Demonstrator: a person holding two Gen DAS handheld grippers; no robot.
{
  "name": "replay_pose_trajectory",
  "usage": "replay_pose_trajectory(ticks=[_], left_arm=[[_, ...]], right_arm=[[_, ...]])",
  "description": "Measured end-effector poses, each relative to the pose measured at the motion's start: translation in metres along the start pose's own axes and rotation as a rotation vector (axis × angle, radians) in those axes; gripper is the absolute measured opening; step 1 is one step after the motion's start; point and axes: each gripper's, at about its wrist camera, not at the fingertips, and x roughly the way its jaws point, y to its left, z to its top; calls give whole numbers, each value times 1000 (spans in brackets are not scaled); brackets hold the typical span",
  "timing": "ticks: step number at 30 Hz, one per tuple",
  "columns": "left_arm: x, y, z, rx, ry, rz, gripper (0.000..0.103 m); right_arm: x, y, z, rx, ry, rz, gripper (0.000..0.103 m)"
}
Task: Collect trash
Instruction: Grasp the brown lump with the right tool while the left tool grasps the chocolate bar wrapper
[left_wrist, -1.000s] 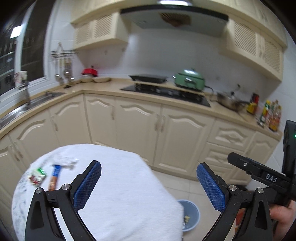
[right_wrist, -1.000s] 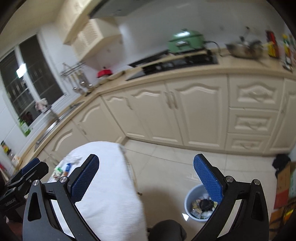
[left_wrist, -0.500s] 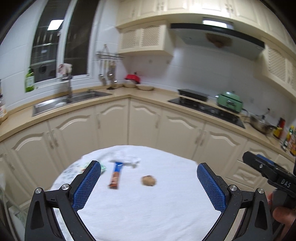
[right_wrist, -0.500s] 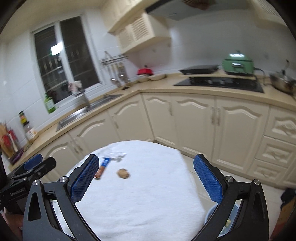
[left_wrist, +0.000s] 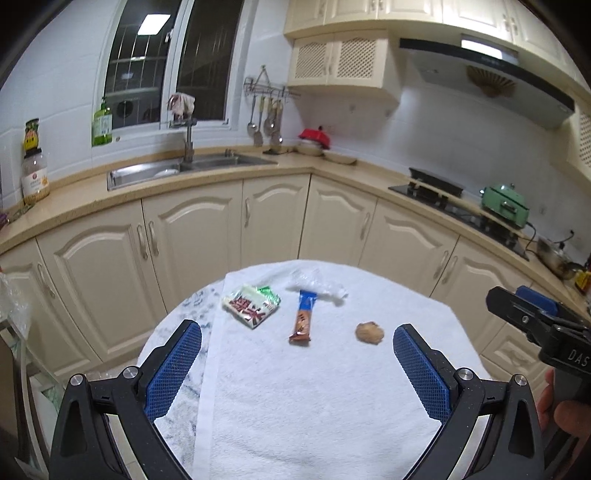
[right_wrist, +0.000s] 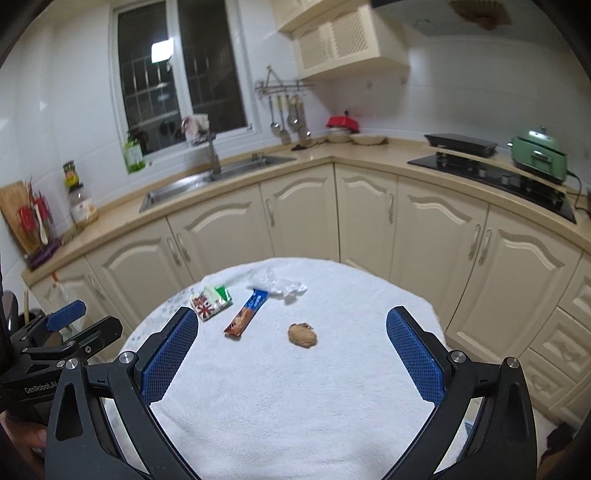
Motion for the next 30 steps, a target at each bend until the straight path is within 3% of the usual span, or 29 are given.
replay_pose_trajectory(ticks=[8,23,30], left_arm=[[71,22,26,5,99,-19,102],[243,8,60,52,268,-31,102],[319,11,70,60,359,-49,96]], right_arm=[[50,-1,-10,-37,96,-9,103],[169,-35,-35,-17,284,-23,101],[195,-40,-42,-46,337,-6,96]])
